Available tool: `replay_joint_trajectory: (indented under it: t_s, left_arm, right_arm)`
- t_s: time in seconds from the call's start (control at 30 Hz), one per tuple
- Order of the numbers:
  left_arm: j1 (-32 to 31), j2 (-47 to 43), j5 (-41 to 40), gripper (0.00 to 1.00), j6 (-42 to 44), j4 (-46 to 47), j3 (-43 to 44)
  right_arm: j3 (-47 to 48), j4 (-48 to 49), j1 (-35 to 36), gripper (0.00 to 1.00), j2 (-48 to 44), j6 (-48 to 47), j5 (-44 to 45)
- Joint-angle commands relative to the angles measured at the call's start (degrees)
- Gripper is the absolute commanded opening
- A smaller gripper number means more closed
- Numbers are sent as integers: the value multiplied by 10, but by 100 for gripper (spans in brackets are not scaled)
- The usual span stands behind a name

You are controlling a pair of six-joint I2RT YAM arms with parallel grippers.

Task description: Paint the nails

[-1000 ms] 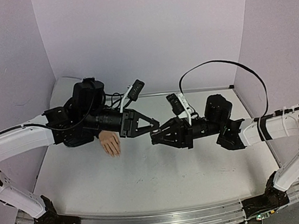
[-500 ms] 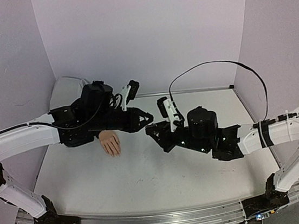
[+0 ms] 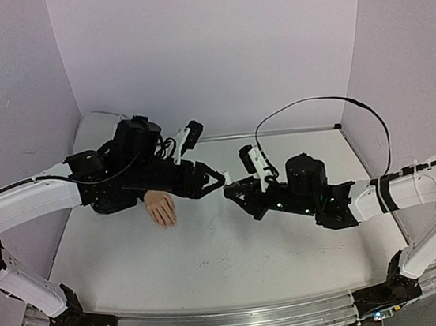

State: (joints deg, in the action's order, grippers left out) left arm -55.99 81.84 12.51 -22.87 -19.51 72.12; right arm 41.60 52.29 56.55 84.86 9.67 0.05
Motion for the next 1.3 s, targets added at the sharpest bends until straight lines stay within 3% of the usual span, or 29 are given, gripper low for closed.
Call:
replay_joint_trajectory:
  t_s: [0.0, 0.13, 0.3, 0.63, 0.93, 1.0, 1.07, 1.13, 1.2, 1.23, 1.27]
  left_arm:
    - [0, -60, 65, 67, 37, 48, -13]
    - [0, -66, 116, 75, 43, 84, -23]
    - [-3, -35, 227, 70, 39, 119, -3]
    - [-39, -9, 267, 41, 49, 133, 22]
    - [-39, -14, 182, 3, 40, 130, 9]
    - [-39, -15, 139, 0, 33, 118, 10]
    - [-38, -6, 26, 0, 23, 64, 26]
    - [-32, 16, -71, 0, 8, -15, 54]
    - [-14, 30, -97, 0, -18, -59, 64]
    - [-5, 31, -90, 0, -29, -62, 59]
    - [0, 29, -82, 0, -37, -62, 55]
  right_arm:
    - [-37, 108, -64, 0, -73, 51, -286]
    - [-55, 149, -72, 0, -102, 70, -404]
    - [-42, 196, -72, 0, -79, 105, -498]
    - [-18, 250, -72, 0, -25, 144, -520]
    - [-22, 248, -72, 0, -25, 139, -489]
    - [-9, 186, -71, 0, -25, 107, -429]
    - [30, 24, -65, 0, -20, 52, -297]
    - [82, -103, -40, 0, -5, 21, -5]
    - [137, -199, 3, 0, 18, 49, 329]
    - [152, -235, 16, 0, 25, 70, 421]
    - [157, -243, 26, 0, 26, 69, 457]
